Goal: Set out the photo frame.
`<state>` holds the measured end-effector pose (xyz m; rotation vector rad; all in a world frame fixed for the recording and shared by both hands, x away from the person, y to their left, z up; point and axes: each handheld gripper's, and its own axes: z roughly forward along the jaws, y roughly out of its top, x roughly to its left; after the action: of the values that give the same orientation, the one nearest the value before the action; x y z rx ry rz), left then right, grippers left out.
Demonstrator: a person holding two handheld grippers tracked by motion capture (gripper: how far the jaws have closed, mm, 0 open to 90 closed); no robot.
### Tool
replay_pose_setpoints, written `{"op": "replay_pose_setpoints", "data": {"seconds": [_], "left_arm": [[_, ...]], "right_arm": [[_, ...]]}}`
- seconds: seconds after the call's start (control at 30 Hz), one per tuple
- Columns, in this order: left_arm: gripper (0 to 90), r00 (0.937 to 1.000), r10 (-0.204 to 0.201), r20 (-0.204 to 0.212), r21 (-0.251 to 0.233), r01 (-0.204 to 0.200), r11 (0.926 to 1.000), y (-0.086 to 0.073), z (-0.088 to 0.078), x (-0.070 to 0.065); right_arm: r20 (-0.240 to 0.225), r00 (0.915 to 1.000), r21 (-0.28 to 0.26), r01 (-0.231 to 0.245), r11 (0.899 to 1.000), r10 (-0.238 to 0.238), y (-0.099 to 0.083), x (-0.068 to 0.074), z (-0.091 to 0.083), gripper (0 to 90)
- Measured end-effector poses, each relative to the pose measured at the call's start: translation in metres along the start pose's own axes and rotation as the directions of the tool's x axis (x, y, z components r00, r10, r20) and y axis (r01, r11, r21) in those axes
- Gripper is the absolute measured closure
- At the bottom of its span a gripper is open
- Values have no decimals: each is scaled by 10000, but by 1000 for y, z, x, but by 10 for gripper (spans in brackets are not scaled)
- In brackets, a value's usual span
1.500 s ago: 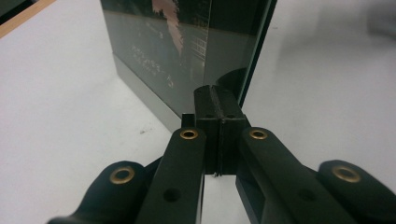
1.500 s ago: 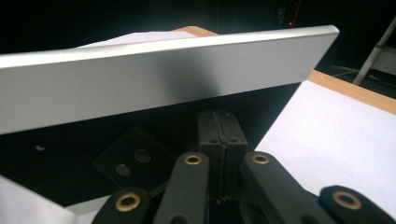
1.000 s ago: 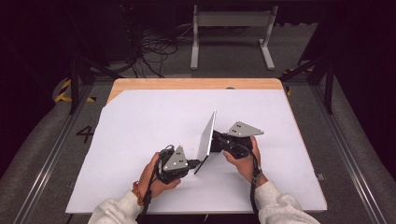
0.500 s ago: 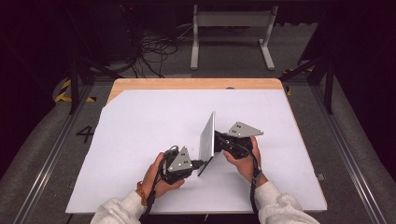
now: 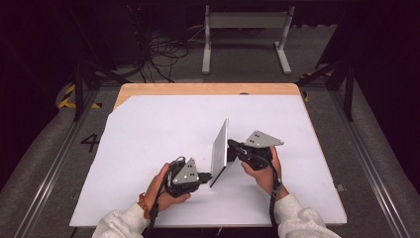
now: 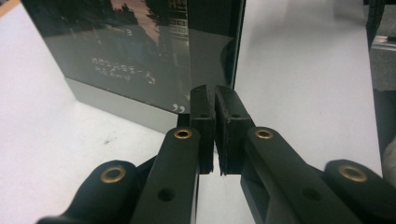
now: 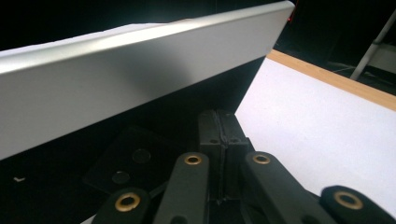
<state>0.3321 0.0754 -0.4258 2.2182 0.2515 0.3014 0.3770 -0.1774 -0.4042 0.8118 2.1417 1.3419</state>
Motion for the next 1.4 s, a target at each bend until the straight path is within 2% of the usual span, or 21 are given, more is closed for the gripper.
{"op": "replay_pose_setpoints", "data": {"seconds": [0.2,0.27,0.63,0.8,1.07,1.2,1.4], "left_arm": [[866,9998,214,10,172,-214,9996,2,6,-3],[868,10000,96,23,259,-97,9996,1,7,-2],[893,9999,19,136,128,-21,9999,2,10,-4],[892,9996,149,233,-1,-149,9999,4,11,-7],[883,9994,146,304,-66,-145,9999,8,17,-9],[873,9996,124,239,-82,-122,9999,7,18,-9],[861,9988,376,323,136,-381,9992,5,18,-11]], "right_arm": [[-76,9999,-19,120,9999,-120,3,2,6,900],[-198,9997,-70,126,9999,-128,3,2,7,900],[-398,9986,-142,350,9993,-355,4,0,11,900],[-453,9983,-207,357,9991,-366,4,-1,13,892],[-417,9986,-235,309,9992,-319,4,-1,14,865],[-314,9982,-207,507,9985,-514,4,-1,13,837],[-114,9963,-145,853,9962,-855,6,-2,7,784]]}}
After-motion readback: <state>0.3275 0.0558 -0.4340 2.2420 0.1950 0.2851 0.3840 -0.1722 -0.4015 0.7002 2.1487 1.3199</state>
